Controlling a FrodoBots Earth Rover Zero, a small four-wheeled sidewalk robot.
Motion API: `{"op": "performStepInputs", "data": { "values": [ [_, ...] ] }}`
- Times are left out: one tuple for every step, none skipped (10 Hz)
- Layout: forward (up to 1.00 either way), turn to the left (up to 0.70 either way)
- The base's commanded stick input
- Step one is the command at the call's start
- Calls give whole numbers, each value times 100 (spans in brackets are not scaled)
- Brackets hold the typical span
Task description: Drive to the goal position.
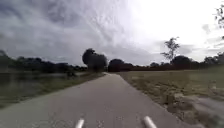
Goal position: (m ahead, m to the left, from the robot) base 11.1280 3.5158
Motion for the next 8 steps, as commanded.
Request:
{"op": "performStepInputs", "data": {
  "values": [
    [69,3],
    [69,3],
    [69,3],
    [69,3],
    [69,3],
    [69,3],
    [69,3],
    [69,3]
  ]
}}
